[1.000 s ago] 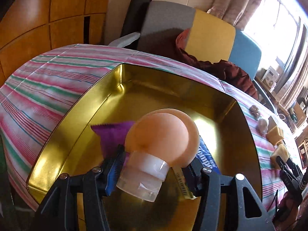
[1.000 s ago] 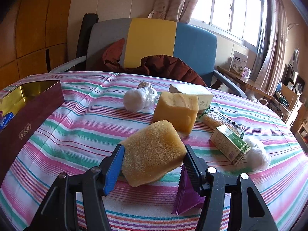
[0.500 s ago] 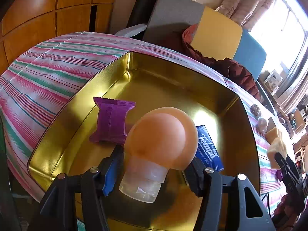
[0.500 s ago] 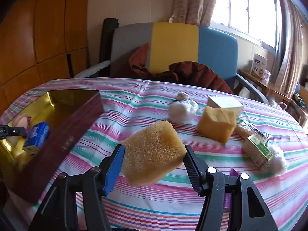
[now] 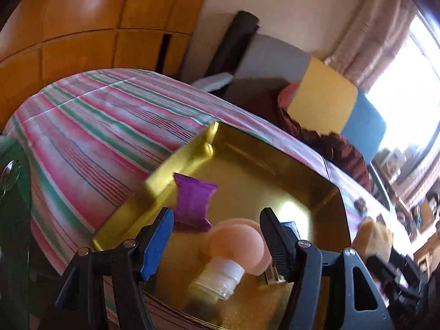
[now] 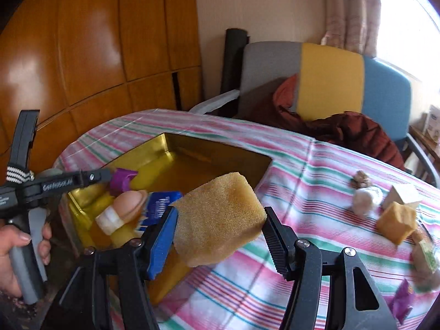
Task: Organize objects
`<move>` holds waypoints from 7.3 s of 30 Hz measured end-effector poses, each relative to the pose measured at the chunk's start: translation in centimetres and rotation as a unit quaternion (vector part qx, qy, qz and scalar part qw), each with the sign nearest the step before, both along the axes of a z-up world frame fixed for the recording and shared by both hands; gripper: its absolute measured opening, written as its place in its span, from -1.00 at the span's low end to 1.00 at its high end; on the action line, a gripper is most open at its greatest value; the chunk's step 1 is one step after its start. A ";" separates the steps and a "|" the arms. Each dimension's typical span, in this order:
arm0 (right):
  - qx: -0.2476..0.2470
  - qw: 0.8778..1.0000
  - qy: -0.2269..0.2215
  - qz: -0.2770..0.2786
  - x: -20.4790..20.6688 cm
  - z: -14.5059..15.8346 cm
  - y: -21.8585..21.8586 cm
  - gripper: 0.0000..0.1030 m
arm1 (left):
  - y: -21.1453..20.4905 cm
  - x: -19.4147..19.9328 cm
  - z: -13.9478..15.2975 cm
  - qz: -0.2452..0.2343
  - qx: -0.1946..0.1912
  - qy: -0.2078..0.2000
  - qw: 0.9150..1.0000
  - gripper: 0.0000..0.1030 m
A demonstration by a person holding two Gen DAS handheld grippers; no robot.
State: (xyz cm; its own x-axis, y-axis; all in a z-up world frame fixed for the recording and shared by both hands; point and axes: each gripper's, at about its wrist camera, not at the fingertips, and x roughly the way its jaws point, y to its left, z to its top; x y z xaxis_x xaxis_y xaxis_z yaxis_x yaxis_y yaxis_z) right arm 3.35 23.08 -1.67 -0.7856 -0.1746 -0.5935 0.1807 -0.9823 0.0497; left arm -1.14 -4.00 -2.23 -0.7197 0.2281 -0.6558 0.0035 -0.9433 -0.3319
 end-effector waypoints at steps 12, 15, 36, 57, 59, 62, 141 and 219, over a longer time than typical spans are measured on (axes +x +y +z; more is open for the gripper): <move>0.058 0.996 -0.053 0.051 -2.2 -1.6 -4.5 0.26 | -0.2 -0.5 -0.1 0.008 -0.004 -0.013 1.000 0.29; 0.072 0.994 -0.064 0.053 -2.5 -2.0 -4.7 0.27 | 0.2 -0.3 -0.1 0.002 -0.005 -0.011 1.000 0.29; 0.034 0.998 -0.033 -0.042 -1.4 -0.9 -0.9 0.79 | 2.4 0.5 -0.4 -0.033 -0.018 -0.012 0.999 0.29; 0.035 0.994 -0.039 -0.101 -1.2 -1.2 2.0 0.90 | 6.2 2.2 -0.2 -0.110 -0.030 0.002 0.994 0.29; 0.023 0.992 -0.047 -0.116 -0.7 -1.5 3.3 0.90 | 6.9 2.6 -0.1 -0.129 -0.030 0.009 0.991 0.29; 0.011 0.989 -0.050 -0.140 0.3 -1.8 5.6 0.90 | 7.9 3.4 0.2 -0.156 -0.031 0.020 0.987 0.29; -0.205 0.891 -0.184 -0.361 6.8 -5.9 39.5 -0.10 | 36.6 7.1 -2.0 -0.438 -0.084 -0.081 0.891 0.29; -0.039 0.988 -0.089 -0.124 3.7 -3.3 21.1 -0.29 | 18.5 6.2 1.5 -0.304 -0.078 0.024 0.949 -0.14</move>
State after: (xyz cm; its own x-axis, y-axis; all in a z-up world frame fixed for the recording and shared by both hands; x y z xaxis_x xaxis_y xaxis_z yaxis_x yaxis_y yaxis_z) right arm 7.08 44.20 -4.95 -0.6952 -0.0411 -0.7177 -0.0829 -0.9871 0.1368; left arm 5.09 14.49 -0.75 -0.5163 0.5142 -0.6849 -0.5694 -0.8034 -0.1740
